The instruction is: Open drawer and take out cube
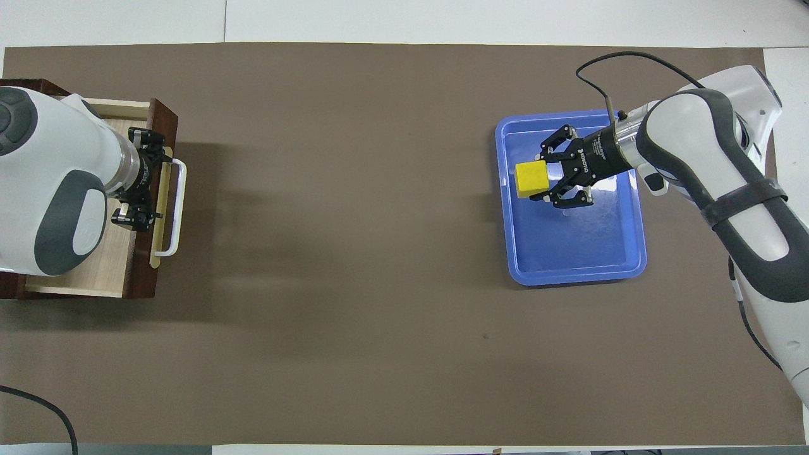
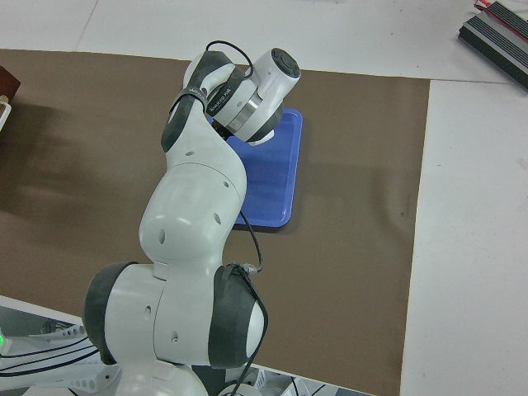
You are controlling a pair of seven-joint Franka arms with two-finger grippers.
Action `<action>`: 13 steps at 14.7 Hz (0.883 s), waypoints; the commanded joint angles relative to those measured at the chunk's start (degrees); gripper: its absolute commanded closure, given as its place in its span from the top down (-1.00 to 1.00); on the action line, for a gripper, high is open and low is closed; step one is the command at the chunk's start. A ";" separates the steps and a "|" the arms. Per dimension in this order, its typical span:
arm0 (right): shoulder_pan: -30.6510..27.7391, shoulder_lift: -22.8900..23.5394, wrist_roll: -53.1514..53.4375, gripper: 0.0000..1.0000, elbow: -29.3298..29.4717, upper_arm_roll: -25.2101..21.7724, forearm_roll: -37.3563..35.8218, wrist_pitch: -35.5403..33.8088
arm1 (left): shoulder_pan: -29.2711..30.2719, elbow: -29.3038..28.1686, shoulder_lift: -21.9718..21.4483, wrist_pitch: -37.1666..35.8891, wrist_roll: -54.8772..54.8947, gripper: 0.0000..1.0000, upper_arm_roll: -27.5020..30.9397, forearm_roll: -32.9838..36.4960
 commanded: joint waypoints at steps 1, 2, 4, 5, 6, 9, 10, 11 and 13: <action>-0.82 -0.24 -2.97 -1.00 -1.42 -0.69 -1.36 0.69 | 7.01 -0.70 0.03 3.24 8.39 1.00 1.18 5.28; -0.91 0.19 -3.07 -1.00 -1.42 -0.87 -1.36 0.96 | 8.06 -0.79 0.12 3.50 9.27 1.00 1.09 5.28; -1.17 2.29 -4.03 -1.00 -0.81 -1.14 -1.27 2.53 | 8.95 -0.87 0.03 3.94 9.89 1.00 1.18 5.28; -1.44 3.35 -5.17 -1.00 -0.28 -1.14 -1.19 2.71 | 9.65 -0.79 0.12 4.03 10.42 1.00 1.09 5.28; -1.53 4.23 -5.61 -1.00 0.33 -1.14 -1.18 2.80 | 10.00 -0.87 0.12 4.29 11.20 1.00 1.09 5.28; -1.09 6.96 -5.53 -1.00 2.36 -1.14 -1.01 2.63 | 11.32 -0.88 0.12 5.00 13.23 1.00 1.09 5.28; -1.00 7.31 -5.70 -1.00 2.27 -1.14 -1.27 2.71 | 11.41 -0.88 0.12 5.09 14.02 1.00 1.09 5.28; -0.83 7.75 -5.88 -1.00 2.18 -1.05 -1.36 2.80 | 11.67 -0.88 0.12 5.00 15.07 1.00 1.18 5.28; -0.56 7.67 -7.19 -1.00 1.57 -1.14 -1.45 2.89 | 11.94 -0.79 0.12 4.74 18.66 1.00 1.00 5.28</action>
